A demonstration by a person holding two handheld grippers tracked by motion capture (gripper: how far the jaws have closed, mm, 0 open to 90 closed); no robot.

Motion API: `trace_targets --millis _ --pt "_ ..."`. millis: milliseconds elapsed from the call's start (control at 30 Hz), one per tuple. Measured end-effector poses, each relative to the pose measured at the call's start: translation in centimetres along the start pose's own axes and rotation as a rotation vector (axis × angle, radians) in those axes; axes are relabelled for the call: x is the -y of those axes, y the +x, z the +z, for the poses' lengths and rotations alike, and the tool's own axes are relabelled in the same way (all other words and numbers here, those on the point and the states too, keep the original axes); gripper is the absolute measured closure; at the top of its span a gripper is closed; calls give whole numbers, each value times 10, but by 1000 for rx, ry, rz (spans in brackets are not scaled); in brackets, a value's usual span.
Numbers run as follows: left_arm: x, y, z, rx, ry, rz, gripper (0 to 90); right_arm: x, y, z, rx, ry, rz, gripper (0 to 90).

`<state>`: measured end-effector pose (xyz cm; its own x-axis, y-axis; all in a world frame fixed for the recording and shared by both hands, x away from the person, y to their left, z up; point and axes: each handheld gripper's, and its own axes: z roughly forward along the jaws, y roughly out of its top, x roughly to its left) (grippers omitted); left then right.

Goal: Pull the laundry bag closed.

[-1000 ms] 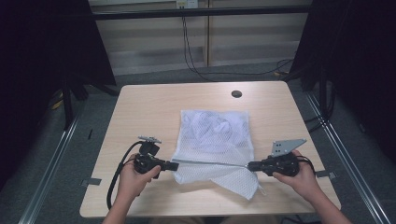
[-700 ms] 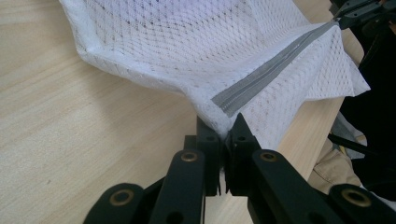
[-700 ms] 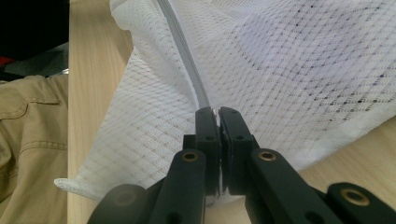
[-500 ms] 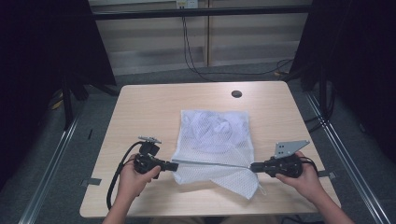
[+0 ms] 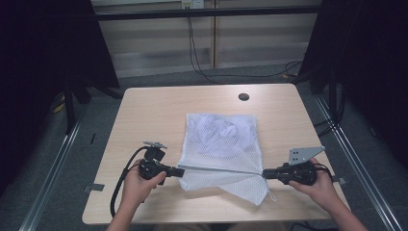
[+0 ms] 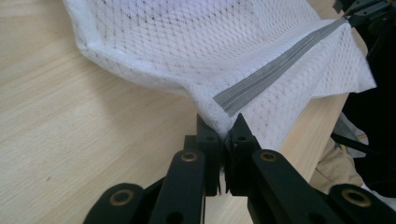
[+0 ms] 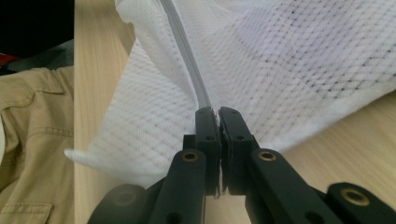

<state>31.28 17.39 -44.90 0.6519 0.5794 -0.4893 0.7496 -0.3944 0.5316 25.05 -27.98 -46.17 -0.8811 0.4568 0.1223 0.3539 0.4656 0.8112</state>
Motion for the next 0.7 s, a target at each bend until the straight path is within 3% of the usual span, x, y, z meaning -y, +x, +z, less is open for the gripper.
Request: trace_targets --millis 233,333,467,533,567,700 --pt "-1 -1 1 16 6 8 859 2 -2 -3 -2 -10 12 871" --pt "0 -2 0 34 7 17 823 3 -3 -4 5 -47 7 852" --pt "2 -3 -4 13 -24 44 620 4 -3 -5 40 -70 32 649" --pt "3 -5 -8 1 -39 72 561 5 -3 -6 58 -75 31 581" --pt "4 -6 -8 -3 -51 85 482 6 -3 -6 70 -73 40 506" --pt "6 -5 -11 -63 -92 145 286 7 -6 -9 117 -77 71 341"
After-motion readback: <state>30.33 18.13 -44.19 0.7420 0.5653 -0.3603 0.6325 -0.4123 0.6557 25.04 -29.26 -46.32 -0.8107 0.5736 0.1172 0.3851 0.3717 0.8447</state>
